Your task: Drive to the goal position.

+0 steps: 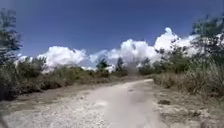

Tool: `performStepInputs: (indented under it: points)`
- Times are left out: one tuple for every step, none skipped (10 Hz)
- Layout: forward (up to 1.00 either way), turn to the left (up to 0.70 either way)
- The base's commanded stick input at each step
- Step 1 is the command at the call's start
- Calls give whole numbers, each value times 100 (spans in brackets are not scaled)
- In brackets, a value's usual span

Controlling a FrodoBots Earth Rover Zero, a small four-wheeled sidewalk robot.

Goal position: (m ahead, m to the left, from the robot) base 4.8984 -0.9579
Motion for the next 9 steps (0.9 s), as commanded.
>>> performStepInputs:
  points:
    - [45, 2]
    - [45, 2]
    - [45, 2]
    - [45, 2]
    - [45, 2]
    - [45, 2]
    - [45, 2]
    - [45, 2]
    - [45, 2]
